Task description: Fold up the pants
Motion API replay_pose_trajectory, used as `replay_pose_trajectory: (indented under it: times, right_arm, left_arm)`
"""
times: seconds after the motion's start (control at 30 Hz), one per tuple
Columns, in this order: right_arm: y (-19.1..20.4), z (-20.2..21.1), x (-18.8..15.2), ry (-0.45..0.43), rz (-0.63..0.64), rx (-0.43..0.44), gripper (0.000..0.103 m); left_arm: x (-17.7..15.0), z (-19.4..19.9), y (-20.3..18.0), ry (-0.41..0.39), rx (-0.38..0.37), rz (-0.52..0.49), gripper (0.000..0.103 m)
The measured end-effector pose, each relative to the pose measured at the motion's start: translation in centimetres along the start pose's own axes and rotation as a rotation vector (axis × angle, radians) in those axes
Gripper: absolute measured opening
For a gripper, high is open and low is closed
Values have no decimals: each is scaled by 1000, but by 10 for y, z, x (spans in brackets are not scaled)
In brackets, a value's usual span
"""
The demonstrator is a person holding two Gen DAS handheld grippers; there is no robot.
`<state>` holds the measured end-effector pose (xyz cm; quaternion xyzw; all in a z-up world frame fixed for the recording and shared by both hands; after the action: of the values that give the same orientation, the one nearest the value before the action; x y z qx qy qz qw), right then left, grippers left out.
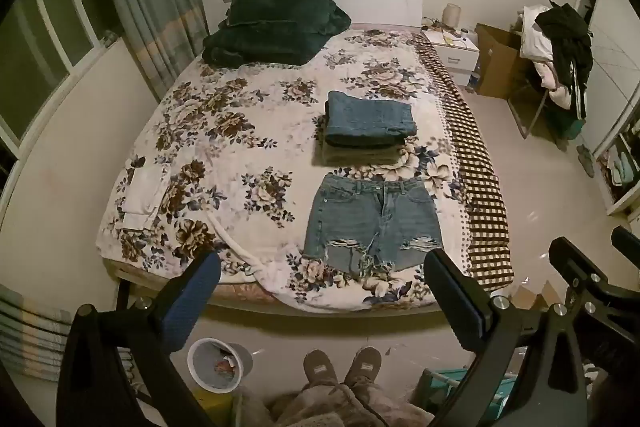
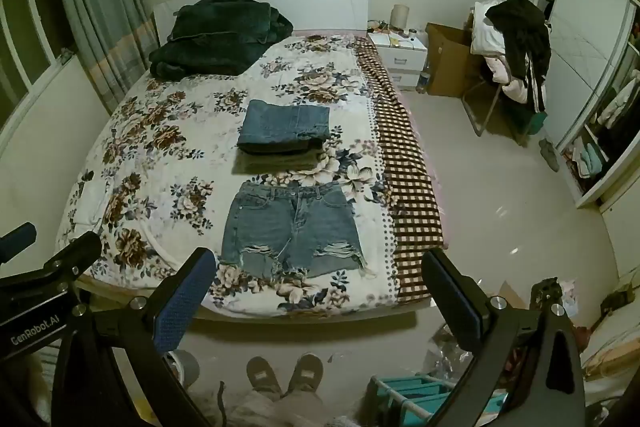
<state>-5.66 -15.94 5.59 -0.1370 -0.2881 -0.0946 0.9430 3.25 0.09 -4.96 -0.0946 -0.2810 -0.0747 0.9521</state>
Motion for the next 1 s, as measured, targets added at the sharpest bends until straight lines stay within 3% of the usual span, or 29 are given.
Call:
replay_pose_trajectory:
  times: [1.0]
  right_arm:
    - [3,6,1,-1,14,-12,103]
  left_arm:
    - [0,17,16,-16,10,5,103]
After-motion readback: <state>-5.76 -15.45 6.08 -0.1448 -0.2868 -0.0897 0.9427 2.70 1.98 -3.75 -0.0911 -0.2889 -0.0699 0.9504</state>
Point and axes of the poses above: each gripper's, at about its wrist camera, not at the fingertips, and z roughly against the way its jaws point, y to its left, x to its top, the point moved 6 cm from there along -z, roughly the way its jaws point, and after that the axes turned 13 degrees about -x, right-handed, at the moved point
